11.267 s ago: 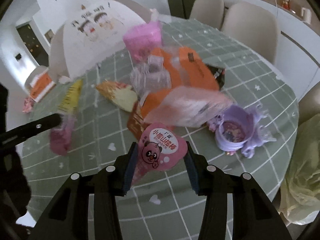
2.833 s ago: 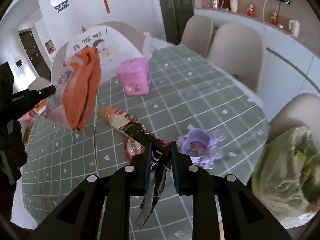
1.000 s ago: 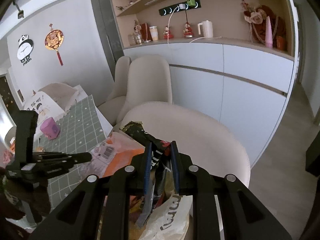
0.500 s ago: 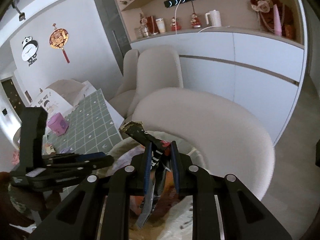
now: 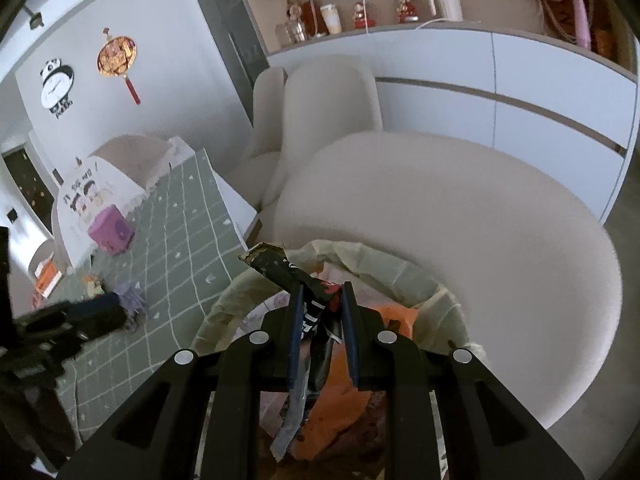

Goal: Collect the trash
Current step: 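Lower the orange bag into the trash bag and open the left gripper while the right lowers the black clip, then open the right gripper to drop the black clip into the trash bag, then grasp the long yellow snack wrapper with the left gripper while the right grasps a red cookie packet, then carry the yellow wrapper and red cookie packet over the trash bag, then open both grippers to drop the wrappers into the trash bag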

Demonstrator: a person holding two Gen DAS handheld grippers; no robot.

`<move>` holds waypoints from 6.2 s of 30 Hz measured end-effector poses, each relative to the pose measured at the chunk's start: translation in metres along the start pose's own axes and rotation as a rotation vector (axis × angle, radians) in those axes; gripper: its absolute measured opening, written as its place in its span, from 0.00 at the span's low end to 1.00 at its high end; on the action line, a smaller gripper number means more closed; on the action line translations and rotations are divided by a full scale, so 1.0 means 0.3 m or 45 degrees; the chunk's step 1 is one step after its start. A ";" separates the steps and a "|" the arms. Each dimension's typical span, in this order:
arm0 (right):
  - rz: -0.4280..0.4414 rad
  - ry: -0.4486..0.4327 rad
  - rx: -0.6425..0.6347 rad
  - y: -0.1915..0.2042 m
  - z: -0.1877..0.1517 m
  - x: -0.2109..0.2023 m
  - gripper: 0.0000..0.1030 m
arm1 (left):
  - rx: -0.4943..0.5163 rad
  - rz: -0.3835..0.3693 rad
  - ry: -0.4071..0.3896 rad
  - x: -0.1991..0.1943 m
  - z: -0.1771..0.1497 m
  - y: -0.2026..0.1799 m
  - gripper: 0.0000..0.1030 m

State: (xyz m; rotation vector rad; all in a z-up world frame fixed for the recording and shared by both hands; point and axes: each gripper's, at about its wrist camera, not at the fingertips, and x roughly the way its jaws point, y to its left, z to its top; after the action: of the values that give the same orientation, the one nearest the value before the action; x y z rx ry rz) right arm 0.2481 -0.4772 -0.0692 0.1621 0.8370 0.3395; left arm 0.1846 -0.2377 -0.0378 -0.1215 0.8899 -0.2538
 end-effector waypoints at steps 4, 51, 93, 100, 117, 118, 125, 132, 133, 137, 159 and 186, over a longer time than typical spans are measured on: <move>-0.020 0.062 0.008 0.007 -0.024 0.040 0.19 | -0.065 0.031 -0.011 -0.043 0.008 0.081 0.44; -0.234 -0.012 -0.175 0.623 -0.040 -0.069 0.51 | -0.586 0.257 -0.111 -0.465 -0.362 1.149 0.53; 0.351 0.372 -0.419 1.287 -0.332 0.410 0.51 | -0.580 0.280 -0.065 -0.547 -0.246 1.389 0.17; 0.288 0.344 -0.283 1.321 -0.325 0.486 0.51 | -0.492 0.311 -0.021 -0.603 -0.309 1.391 0.17; 0.130 0.361 -0.548 1.425 -0.400 0.494 0.39 | -0.493 0.226 -0.057 -0.654 -0.343 1.401 0.17; 0.136 0.371 -0.556 1.416 -0.401 0.484 0.29 | -0.498 0.217 -0.059 -0.653 -0.343 1.398 0.17; 0.179 0.336 -0.478 1.340 -0.356 0.347 0.10 | -0.501 0.154 -0.078 -0.646 -0.334 1.351 0.17; 0.093 0.221 -0.434 1.263 -0.256 0.162 0.08 | -0.452 0.047 -0.049 -0.596 -0.282 1.240 0.17; 0.078 0.203 -0.422 1.246 -0.240 0.140 0.08 | -0.428 0.030 -0.050 -0.592 -0.266 1.209 0.17; 0.012 0.105 -0.371 1.136 -0.160 0.030 0.08 | -0.335 -0.027 -0.083 -0.590 -0.195 1.059 0.17; -0.218 -0.128 -0.140 0.106 -0.115 -0.510 0.08 | -0.038 -0.283 -0.139 -0.197 0.096 -0.064 0.17; -0.204 -0.106 0.051 -0.205 -0.130 -0.394 0.08 | 0.067 -0.225 0.309 0.369 0.025 -0.302 0.36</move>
State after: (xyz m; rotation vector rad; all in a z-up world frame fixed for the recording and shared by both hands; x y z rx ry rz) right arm 0.1597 -0.5764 -0.0292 0.1443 0.7695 0.1647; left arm 0.2420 -0.3547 -0.0974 -0.1223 1.1144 -0.4639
